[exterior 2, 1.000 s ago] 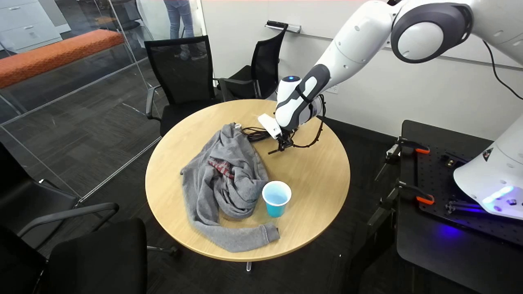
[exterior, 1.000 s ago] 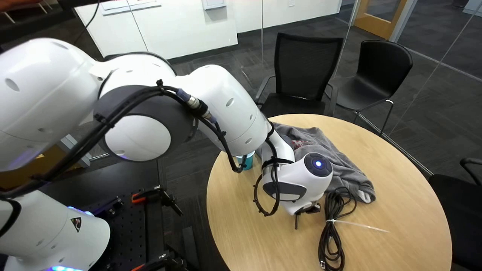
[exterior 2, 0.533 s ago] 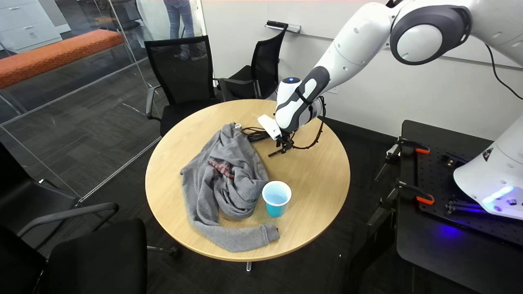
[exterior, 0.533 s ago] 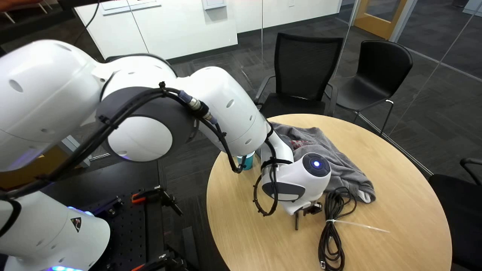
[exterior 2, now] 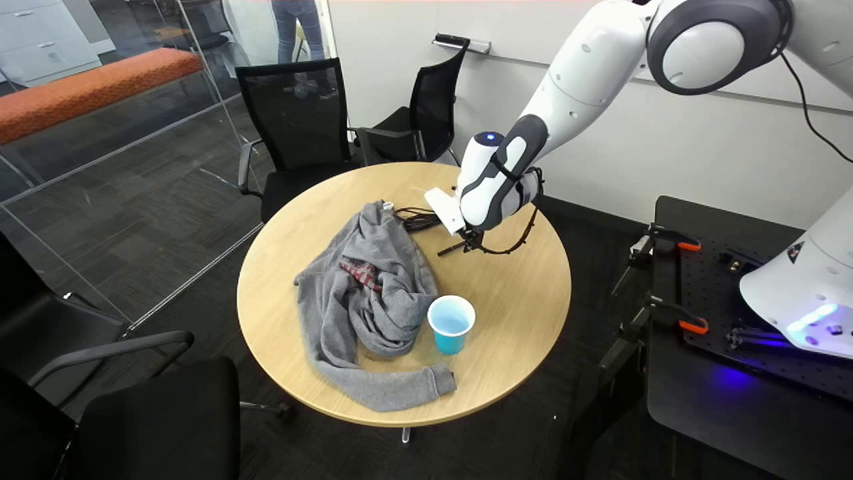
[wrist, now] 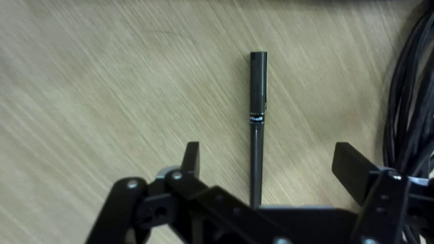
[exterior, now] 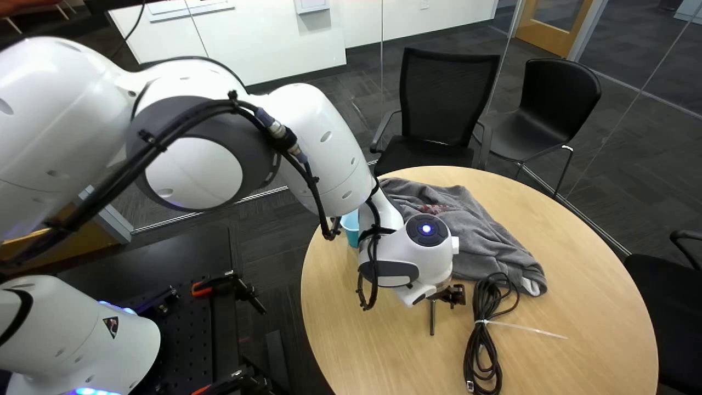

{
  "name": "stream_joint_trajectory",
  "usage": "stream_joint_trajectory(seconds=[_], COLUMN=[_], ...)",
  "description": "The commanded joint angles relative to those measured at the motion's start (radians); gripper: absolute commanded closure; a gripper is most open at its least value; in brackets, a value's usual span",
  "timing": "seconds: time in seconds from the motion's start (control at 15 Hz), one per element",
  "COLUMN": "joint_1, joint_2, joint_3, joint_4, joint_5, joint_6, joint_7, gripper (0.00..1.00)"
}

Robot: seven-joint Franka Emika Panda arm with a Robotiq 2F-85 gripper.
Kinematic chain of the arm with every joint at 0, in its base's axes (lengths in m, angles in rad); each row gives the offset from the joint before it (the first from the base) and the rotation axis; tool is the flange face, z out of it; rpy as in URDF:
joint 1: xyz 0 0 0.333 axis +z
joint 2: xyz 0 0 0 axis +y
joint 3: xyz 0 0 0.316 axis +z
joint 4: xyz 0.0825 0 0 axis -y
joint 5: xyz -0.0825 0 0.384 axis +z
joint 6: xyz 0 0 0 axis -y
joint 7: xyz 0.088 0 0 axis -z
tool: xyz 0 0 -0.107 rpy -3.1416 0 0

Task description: Move the pen to the right

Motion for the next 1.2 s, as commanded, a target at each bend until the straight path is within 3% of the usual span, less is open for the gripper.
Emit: stream_joint_trajectory(seconds=[0.0,0.53,1.13], joint_1=[0.031,0.093,0.202], joint_2=[-0.151,-0.387,-0.573], joint_3=[0.003,-0.029,-0.089], joint_4=[-0.213,-0.475,-0.686], joint_5=[0.028,0.024,0.010], joint_6=[0.106,0.137,0.178], joint_7=[-0.009,-0.013,-0.001], gripper=[0.00,0.00,0.00])
